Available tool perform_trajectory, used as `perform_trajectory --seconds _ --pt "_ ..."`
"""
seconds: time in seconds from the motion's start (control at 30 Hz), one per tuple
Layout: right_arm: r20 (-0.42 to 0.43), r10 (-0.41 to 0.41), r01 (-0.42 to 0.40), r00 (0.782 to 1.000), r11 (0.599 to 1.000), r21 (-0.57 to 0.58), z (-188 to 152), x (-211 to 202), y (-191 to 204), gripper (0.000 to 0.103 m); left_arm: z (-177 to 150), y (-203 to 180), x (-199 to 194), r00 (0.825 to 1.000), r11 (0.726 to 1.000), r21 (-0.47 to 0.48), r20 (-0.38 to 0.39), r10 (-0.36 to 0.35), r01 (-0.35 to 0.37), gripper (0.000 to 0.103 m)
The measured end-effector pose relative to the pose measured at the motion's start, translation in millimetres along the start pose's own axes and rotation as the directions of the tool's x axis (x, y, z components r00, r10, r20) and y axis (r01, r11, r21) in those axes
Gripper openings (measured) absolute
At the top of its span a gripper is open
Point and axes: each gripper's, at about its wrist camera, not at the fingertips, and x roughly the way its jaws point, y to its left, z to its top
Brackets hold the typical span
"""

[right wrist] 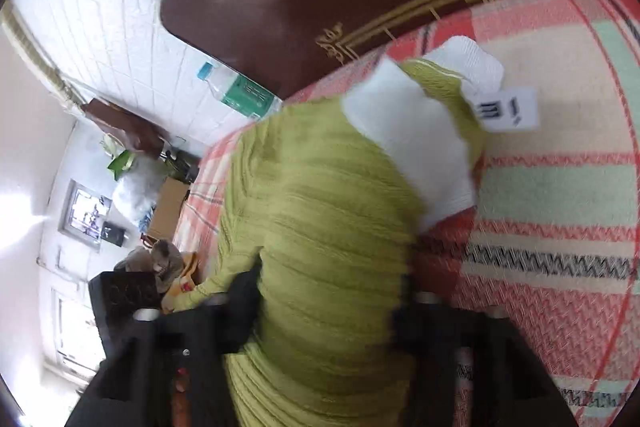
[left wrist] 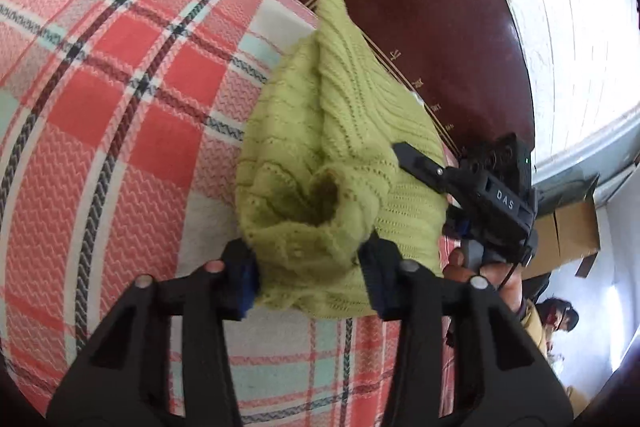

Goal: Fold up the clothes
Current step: 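Lift the folded sweater with both grippers and carry it onto the clothes pile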

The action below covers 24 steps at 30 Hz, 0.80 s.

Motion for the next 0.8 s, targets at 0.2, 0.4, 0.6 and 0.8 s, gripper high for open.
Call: perform_trajectory --seconds 0.2,0.4,0.6,0.8 --pt "0.033 0.086 -0.088 0.996 0.993 0.085 -3 -20 4 0.031 3 -16 -24 0.996 0.996 -0.002 0.02 -0.085 0.086 0.034" --pt "0.075 0.14 -0.146 0.987 0.986 0.076 -6 -51 43 0.03 5 -28 -78 0.983 0.985 -0.019 0.071 -0.172 0.174 0.033" --pt "0.079 0.264 -0.263 0.961 0.965 -0.024 -8 -61 130 0.03 6 -54 -172 0.953 0.972 0.111 0.201 -0.226 0.207 0.033" --pt "0.048 0.403 -0.393 0.914 0.908 -0.148 -9 -36 237 0.03 15 -44 -267 0.916 0.981 0.148 0.362 -0.173 0.126 0.033"
